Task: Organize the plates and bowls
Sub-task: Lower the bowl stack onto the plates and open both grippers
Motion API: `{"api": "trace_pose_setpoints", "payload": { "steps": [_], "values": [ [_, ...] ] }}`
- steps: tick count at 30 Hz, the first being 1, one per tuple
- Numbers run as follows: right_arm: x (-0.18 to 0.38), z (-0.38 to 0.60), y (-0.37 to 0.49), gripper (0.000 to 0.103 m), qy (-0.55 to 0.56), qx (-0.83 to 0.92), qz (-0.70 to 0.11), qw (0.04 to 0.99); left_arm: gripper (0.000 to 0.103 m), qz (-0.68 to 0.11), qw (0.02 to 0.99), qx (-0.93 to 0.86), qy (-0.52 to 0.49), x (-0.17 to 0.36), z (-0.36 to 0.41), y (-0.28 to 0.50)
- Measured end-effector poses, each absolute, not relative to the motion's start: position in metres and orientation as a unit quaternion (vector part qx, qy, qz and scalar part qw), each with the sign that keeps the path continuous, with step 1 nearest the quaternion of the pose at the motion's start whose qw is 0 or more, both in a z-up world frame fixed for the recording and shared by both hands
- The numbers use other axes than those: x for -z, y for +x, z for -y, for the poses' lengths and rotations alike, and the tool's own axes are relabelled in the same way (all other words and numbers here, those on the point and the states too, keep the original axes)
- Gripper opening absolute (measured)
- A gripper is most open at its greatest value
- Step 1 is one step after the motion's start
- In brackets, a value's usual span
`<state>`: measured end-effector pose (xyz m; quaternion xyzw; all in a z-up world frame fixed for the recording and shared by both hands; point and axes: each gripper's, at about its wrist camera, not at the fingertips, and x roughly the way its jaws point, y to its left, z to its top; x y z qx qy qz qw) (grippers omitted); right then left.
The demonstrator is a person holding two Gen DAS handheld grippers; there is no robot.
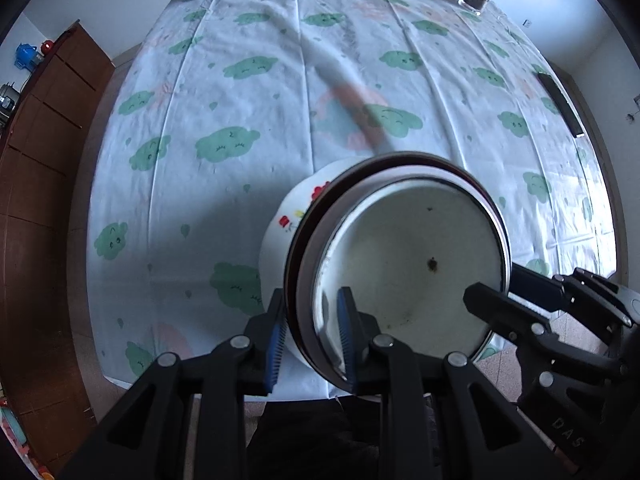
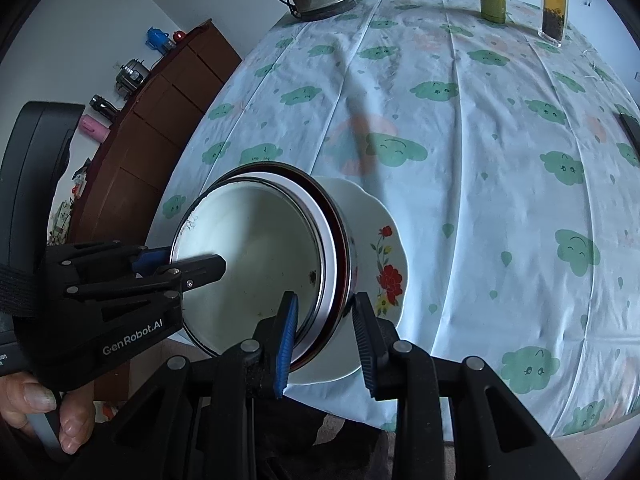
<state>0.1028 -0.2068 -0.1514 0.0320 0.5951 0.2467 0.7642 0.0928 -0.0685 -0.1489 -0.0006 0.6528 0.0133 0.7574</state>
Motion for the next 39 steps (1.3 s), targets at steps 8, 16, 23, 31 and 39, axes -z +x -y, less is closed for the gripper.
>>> {"api": "trace_pose_setpoints", "payload": {
  "steps": [8,16,23,31,39],
  "values": [
    [0.162,0.204,0.104,0.031,0.03,-0.247,-0.607,0.755,0.022,-0.662,0.749,-0.013,-0.002,0.157,0.067,0.092],
    [0.167,0.2,0.105,0.031,0.03,-0.247,-0.613,0.75,0.022,-0.67,0.742,-0.014,-0.009,0.164,0.062,0.094],
    [0.171,0.199,0.108,0.031,0.029,-0.245,-0.616,0.748,0.022,-0.677,0.736,-0.012,-0.012,0.17,0.062,0.096],
    [0.176,0.2,0.112,0.031,0.035,-0.244,-0.62,0.745,0.022,-0.682,0.731,-0.012,-0.013,0.176,0.061,0.099],
    [0.175,0.199,0.113,0.031,0.035,-0.244,-0.619,0.745,0.022,-0.682,0.731,-0.012,-0.008,0.179,0.06,0.103]
  ]
}}
